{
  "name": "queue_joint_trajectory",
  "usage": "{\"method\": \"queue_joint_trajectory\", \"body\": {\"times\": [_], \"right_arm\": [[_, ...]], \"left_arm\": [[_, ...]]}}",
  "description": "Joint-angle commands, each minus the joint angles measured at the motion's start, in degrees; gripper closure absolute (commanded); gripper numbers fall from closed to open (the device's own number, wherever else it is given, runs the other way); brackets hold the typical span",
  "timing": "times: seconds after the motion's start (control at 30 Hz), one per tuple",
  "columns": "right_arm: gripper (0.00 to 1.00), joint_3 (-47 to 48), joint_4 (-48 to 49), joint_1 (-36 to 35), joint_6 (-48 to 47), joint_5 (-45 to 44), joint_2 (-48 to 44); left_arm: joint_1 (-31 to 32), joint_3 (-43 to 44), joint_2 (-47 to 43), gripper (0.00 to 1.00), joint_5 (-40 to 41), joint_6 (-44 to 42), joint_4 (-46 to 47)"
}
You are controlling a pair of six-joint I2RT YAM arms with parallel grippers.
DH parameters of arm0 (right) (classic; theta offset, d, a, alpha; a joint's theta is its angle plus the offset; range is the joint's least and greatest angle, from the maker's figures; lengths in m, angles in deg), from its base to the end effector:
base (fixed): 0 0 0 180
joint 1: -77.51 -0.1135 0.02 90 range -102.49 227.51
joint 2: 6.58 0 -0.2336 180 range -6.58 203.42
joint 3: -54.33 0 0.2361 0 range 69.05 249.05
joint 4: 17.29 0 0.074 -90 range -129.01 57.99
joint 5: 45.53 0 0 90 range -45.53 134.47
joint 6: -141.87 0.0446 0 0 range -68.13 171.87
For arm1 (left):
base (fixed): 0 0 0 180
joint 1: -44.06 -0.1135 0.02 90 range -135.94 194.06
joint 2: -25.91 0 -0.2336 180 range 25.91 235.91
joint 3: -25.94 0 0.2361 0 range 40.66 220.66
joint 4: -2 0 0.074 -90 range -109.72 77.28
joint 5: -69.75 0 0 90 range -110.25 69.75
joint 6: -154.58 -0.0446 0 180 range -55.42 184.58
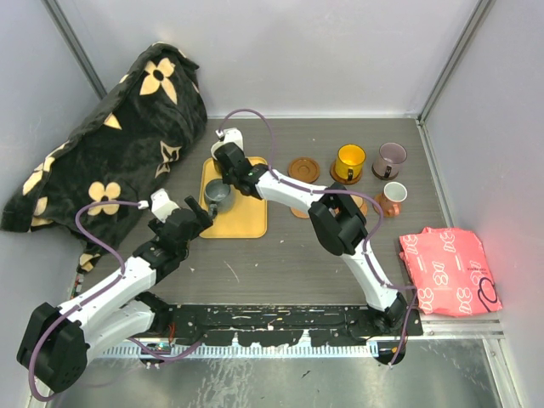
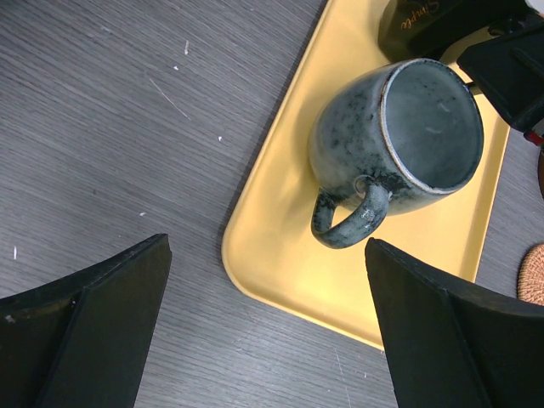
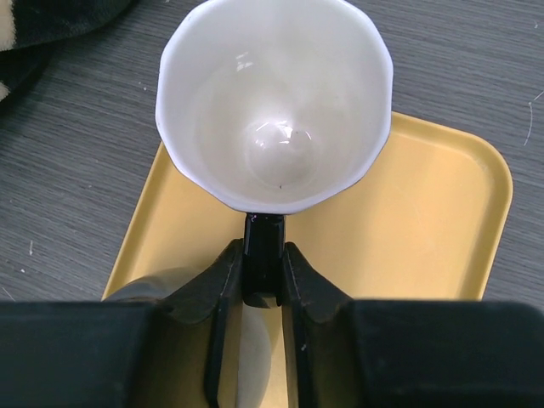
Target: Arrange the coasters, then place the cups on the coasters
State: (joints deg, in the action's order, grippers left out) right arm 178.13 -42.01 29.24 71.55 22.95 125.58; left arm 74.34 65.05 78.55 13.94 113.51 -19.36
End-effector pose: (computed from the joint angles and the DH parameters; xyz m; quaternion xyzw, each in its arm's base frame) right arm 0.3498 0.3676 0.1893 -0.1270 0.8589 0.1255 0.4800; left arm 0.1843 -0.0786 0.1805 -0.2715 0.8142 -0.0811 0.5068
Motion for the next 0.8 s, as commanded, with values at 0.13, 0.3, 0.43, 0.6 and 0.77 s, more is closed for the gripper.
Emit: {"method": "queue_joint_trajectory", "body": {"times": [0.13,0.3,0.43,0.6,0.77], "right_arm": [[0.99,0.1,3.5,0.1,-0.6,-0.9,-0.6],[0.99,-3.0,5.3,0.2,-1.1,-1.4,-2.8],[0.99,-7.3,8.2,0.2,-1.6,-1.3,-6.4],[0.99,-10.4,9.1,0.1,-2.4,-2.5,-10.2],[1.00,-12.3,8.1,0.1,-2.7,-2.5,-13.6]], "left_arm": [[-0.2,1.4,0.0,0.02,0.6,0.5,2.1],[-0.2,1.5,0.0,0.02,0.5,0.5,2.0],[-0.3,1.4,0.2,0.02,0.2,0.6,2.2],[-0.2,1.6,0.6,0.02,0.0,0.6,2.3],[-0.2,1.5,0.5,0.02,0.0,0.6,2.2]]}}
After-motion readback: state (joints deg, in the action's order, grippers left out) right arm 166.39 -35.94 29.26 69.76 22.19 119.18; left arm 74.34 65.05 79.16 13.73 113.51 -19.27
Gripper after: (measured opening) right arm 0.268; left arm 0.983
